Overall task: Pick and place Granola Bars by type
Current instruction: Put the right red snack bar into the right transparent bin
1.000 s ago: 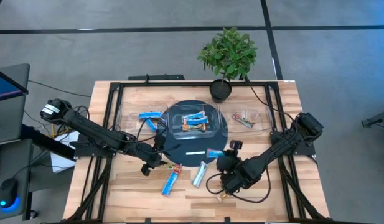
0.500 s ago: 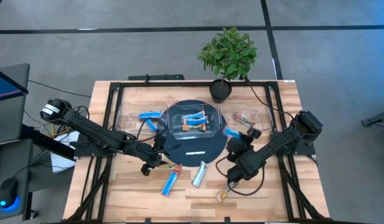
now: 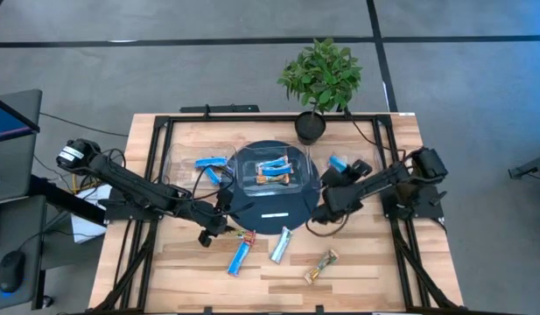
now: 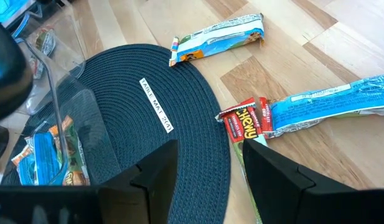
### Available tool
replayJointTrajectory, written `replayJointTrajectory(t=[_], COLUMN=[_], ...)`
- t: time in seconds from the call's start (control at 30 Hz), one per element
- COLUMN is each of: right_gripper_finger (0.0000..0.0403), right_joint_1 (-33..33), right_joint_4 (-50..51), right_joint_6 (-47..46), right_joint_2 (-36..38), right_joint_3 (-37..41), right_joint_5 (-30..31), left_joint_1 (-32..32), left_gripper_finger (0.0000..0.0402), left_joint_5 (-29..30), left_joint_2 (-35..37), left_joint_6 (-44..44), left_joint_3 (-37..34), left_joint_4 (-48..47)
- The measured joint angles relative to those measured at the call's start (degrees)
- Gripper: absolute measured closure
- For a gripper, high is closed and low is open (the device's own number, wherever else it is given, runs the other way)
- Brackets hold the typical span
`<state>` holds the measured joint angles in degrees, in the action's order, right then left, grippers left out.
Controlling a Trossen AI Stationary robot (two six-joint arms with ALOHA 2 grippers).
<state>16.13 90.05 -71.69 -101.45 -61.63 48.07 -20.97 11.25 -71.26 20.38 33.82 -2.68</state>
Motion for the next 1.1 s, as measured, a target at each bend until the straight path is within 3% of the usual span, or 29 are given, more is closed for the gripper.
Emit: replayJointTrajectory(t=[0.57,0.7,0.97,1.1], right_gripper_finger=[0.0325,0.0287,0.016,0.0135], right_joint_1=[-6.5,-8.1,-10.1,-7.5], right_joint_4=[-3.7,-3.7,-3.4,-3.6], right_joint_6=[5.7,5.7,5.6,4.2], right_joint_2=[8.0,7.8,7.7,7.7], right_joint_3=[1.0,1.0,1.0,1.0], right_joint_5=[-1.7,-1.7,-1.0,2.5], left_joint_1=[0.0,0.0,0.0,0.0], left_gripper_finger=[0.0223,0.0223,0.0223,0.0223], left_joint_5=[0.0,0.0,-0.1,0.0], left_joint_2=[0.0,0.0,0.0,0.0], left_joint_6=[0.0,0.0,-0.4,-1.6], left_joint_3=[0.0,0.0,0.0,0.0], left_joint_4=[0.0,0.0,-0.5,-1.6])
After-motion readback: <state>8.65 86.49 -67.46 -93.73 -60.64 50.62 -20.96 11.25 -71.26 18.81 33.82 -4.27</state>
